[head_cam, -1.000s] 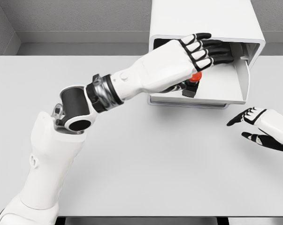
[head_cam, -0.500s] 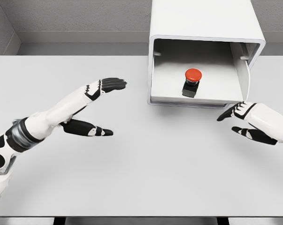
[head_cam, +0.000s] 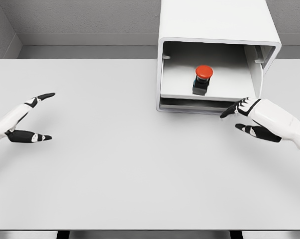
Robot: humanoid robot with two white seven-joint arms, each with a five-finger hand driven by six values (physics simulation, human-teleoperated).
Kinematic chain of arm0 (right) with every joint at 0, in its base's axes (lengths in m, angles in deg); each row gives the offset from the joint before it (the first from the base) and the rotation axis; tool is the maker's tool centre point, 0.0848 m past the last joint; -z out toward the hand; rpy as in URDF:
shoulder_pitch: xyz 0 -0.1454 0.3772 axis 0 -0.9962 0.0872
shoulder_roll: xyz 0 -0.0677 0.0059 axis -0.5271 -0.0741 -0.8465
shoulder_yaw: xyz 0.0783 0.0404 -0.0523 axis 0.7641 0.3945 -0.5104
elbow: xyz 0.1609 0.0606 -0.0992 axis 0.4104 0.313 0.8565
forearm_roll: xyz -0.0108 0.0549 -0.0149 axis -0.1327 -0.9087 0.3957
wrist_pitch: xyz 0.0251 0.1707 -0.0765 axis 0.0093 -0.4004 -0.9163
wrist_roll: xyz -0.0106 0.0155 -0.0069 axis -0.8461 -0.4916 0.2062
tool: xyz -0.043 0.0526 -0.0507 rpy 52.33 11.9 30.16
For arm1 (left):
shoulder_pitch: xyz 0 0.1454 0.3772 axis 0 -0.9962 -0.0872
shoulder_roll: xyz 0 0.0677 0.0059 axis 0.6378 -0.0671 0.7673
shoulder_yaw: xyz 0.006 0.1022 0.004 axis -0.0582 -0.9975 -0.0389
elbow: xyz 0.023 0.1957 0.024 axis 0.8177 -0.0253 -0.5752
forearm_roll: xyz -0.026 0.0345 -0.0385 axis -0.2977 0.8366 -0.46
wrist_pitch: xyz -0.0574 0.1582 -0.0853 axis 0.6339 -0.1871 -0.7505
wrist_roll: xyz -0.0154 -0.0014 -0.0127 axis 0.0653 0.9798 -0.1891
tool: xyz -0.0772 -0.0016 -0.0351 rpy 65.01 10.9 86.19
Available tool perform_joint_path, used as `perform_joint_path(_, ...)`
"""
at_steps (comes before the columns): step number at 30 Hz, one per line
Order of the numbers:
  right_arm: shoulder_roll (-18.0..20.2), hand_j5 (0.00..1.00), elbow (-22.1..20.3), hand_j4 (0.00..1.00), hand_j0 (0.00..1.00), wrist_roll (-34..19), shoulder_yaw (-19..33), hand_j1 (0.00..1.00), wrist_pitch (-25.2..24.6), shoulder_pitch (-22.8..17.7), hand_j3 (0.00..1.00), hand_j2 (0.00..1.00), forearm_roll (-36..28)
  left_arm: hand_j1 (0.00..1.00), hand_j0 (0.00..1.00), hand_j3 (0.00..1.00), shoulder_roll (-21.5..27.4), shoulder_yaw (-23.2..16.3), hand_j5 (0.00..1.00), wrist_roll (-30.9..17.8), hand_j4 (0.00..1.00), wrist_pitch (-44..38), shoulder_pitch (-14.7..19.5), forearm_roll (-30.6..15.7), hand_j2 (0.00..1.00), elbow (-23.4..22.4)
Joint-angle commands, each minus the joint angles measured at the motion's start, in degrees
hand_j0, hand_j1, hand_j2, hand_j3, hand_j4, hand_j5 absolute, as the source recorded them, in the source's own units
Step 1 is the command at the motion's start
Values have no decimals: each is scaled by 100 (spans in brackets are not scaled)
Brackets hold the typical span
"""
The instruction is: Slide open multi-storey tabletop storage cabinets and put open load switch and slide close multi-storey tabletop storage cabinets
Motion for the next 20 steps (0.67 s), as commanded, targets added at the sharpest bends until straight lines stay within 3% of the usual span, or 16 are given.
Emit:
perform_joint_path(1,-9,65,168,65,65,2,-176,65,-6,35,65,65,-20,100,100,100,7,23,100,1,100,-11,0,-10,100,-88)
perform_joint_path(6,-18,65,590,65,65,2,-448,65,-6,431,65,65,-3,100,100,100,7,23,100,1,100,-11,-9,-10,100,-79)
perform_joint_path(7,-219,66,748,66,66,-25,-510,66,-6,563,66,66,23,100,100,100,7,23,100,1,100,-11,-9,-10,100,-70)
perform_joint_path(10,-246,67,792,67,67,-174,-510,67,-6,607,67,67,15,100,100,100,-2,23,100,1,100,-11,-9,-10,100,-70)
perform_joint_path(14,-132,67,573,67,67,-148,-475,67,-6,492,67,67,-47,100,100,100,-2,23,100,1,100,-11,-9,-10,100,-70)
perform_joint_path(16,228,66,467,66,66,-95,-379,66,-6,326,66,66,-178,100,100,100,-2,32,100,1,100,-11,-9,-10,100,-79)
perform_joint_path(20,351,67,757,67,67,-86,228,67,-6,-26,67,67,-380,100,100,100,15,155,100,1,100,-11,-9,34,100,-149)
